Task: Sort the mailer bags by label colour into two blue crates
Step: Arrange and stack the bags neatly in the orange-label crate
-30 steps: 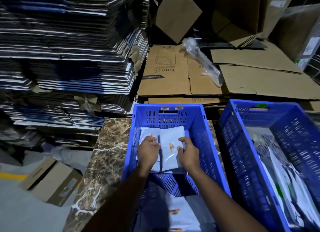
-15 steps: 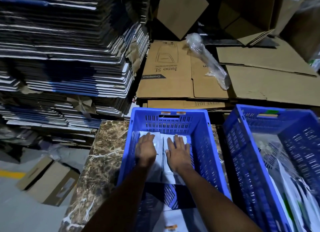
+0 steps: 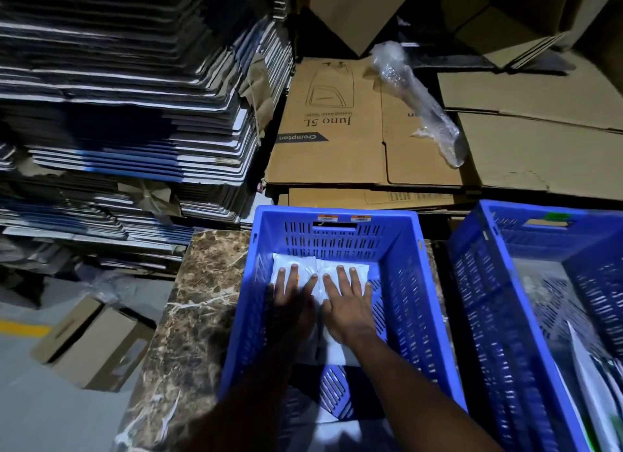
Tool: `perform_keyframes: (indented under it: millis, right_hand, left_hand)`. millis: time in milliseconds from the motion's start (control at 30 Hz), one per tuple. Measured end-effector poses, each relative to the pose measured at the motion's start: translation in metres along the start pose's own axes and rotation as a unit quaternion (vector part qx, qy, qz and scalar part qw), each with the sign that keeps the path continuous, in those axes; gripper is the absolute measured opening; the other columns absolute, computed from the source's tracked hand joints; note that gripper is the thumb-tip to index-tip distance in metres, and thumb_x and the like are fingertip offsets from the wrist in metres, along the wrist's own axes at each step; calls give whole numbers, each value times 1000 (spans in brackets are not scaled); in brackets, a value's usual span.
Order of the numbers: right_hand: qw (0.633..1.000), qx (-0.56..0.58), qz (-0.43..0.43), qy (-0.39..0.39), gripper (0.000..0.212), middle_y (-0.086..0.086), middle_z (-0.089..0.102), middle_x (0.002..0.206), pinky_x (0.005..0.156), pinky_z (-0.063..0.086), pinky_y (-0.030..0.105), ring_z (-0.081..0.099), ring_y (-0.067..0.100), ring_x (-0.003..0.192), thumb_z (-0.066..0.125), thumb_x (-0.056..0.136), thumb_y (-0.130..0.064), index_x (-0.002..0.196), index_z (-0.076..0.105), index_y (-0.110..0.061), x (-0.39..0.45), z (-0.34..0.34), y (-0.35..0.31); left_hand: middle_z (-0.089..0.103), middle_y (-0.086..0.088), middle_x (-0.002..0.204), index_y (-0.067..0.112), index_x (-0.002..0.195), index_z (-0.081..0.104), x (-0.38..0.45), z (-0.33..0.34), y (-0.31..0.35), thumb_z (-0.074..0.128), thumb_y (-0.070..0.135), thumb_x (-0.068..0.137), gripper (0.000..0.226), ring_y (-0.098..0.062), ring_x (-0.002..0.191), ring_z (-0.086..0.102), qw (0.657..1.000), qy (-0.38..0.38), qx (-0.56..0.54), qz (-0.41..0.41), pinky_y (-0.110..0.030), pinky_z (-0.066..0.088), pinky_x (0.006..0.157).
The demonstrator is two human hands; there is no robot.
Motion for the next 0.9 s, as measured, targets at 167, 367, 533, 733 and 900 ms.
perform_keyframes:
  millis: [167,367,533,733,900]
  right_hand:
    - [1000,19,-2,-20,58,-3,-16,164,119,-5,58,-22,26,149,26,101,-42,156,8,-36,3,0,3]
    - [998,40,5,45,58,-1,-8,166,120,-3,58,-13,33,151,22,103,-45,156,1,-38,-19,-14,3]
    - [995,55,37,69,60,3,-4,166,118,13,60,-8,37,151,23,101,-47,156,2,-37,-59,22,5]
    - [995,70,2,70,60,2,-19,164,122,2,52,-24,30,149,15,100,-45,155,-7,-37,-51,26,11]
    - [997,43,39,44,64,3,-22,163,119,-2,56,-22,33,148,26,102,-42,155,-9,-35,-44,28,6]
  left_hand:
    - [32,-2,157,43,133,56,-1,-4,3,38,31,94,45,-16,148,16,999,17,-40,-10,-37,6,116]
    - [52,-14,143,29,138,53,8,-22,2,34,31,85,57,-37,132,47,999,27,-10,-23,-45,41,105]
    - [45,-5,150,25,136,57,-29,-8,1,45,21,92,46,-34,137,42,998,55,7,-1,-46,32,108]
    - [40,-5,153,27,140,52,-29,3,3,51,23,90,50,-31,142,32,998,52,11,-17,-39,8,118]
    - [37,-5,155,29,143,49,-28,8,-2,50,27,94,49,-33,143,33,999,29,5,-18,-48,24,115]
Point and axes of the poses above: each hand's wrist, its own x-axis towards the middle knuckle, its own z-axis out of the palm, y = z × x, the point moved 3 cm from there along x, towards the middle knuckle
